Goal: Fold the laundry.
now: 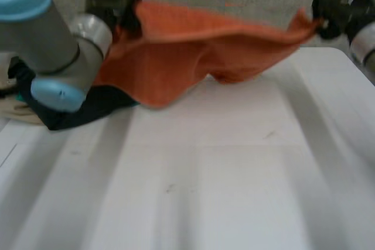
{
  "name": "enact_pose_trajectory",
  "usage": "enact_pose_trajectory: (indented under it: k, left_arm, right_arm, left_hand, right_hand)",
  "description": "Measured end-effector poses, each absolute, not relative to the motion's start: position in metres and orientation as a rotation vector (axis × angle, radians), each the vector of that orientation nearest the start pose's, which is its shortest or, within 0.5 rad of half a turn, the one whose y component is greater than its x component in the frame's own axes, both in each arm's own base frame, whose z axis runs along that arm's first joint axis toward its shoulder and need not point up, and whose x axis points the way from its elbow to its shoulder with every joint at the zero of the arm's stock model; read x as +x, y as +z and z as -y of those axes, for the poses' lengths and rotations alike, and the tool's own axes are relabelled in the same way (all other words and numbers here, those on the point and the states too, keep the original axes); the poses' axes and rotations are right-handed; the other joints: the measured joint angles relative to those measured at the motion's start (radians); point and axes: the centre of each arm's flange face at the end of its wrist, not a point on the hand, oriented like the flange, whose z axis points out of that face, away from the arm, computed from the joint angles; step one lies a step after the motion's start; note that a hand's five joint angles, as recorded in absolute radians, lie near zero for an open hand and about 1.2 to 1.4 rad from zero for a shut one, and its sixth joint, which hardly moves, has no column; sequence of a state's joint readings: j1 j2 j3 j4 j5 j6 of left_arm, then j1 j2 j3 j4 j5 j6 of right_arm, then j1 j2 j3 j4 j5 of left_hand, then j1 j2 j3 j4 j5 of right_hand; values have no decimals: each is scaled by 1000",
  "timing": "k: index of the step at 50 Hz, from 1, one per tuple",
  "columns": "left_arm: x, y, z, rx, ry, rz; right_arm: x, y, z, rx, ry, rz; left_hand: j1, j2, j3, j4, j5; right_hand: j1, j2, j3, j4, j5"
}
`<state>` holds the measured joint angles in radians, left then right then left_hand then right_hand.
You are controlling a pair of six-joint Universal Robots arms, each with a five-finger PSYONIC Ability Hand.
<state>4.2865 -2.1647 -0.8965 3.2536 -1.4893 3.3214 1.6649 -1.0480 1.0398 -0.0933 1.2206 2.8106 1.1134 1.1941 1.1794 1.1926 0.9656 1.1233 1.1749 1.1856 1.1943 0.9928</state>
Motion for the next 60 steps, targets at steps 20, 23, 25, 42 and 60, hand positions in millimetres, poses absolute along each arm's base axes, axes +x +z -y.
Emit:
enact_pose_trajectory:
  k: [20, 23, 25, 42, 60]
  left_arm:
    - [-291, 164, 293, 1214, -1852, -2393]
    - [-288, 172, 289, 1218, -1856, -2373]
    - [-286, 176, 284, 1217, -1856, -2369]
    - [-238, 166, 283, 1057, -1766, -2271]
    - [-235, 135, 280, 1279, -1578, -2574]
  right_arm:
    - [190, 139, 343, -1211, -1624, -2295]
    - [192, 140, 341, -1194, -1620, -2304]
    - [193, 142, 340, -1177, -1622, -2308]
    - [188, 153, 349, -1074, -1728, -2392]
    - [191, 150, 348, -1111, -1722, -2386]
  left_hand:
    - [-473, -540, -522, -542, -494]
    - [-661, -724, -709, -727, -679]
    - [-706, -779, -761, -789, -736]
    - [-575, -665, -647, -663, -609]
    - [-544, -617, -603, -625, -574]
  right_hand:
    - [0, 0, 0, 0, 0]
    - [0, 0, 0, 0, 0]
    - [0, 0, 0, 0, 0]
    - [0, 0, 0, 0, 0]
    - [0, 0, 0, 0, 0]
